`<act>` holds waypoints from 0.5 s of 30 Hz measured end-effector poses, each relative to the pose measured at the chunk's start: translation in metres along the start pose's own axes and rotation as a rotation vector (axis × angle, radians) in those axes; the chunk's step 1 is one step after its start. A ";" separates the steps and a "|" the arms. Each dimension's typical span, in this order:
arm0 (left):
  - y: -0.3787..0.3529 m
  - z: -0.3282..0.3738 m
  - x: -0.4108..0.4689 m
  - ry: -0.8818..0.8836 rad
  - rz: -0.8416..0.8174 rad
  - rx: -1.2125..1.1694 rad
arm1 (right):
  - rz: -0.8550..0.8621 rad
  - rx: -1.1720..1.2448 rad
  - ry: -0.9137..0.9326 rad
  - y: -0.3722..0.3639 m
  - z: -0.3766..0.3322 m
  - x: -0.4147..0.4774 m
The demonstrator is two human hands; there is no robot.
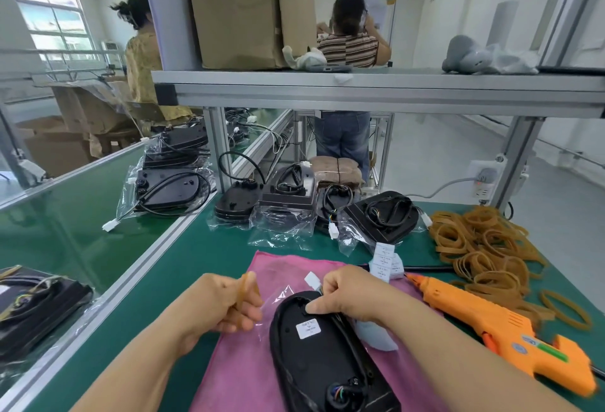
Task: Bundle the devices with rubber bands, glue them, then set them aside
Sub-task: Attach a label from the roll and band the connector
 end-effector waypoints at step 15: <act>-0.013 0.031 0.003 -0.155 -0.360 0.559 | 0.174 0.022 0.127 0.011 -0.004 -0.015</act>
Point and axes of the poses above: each hand's wrist, its own x-axis towards the middle knuckle, its own y-axis out of the back of the hand, z = x × y, the point moved 2 cm from there along x, towards the middle knuckle, and after that the axes turned 6 degrees about -x, right-handed, at the moved point
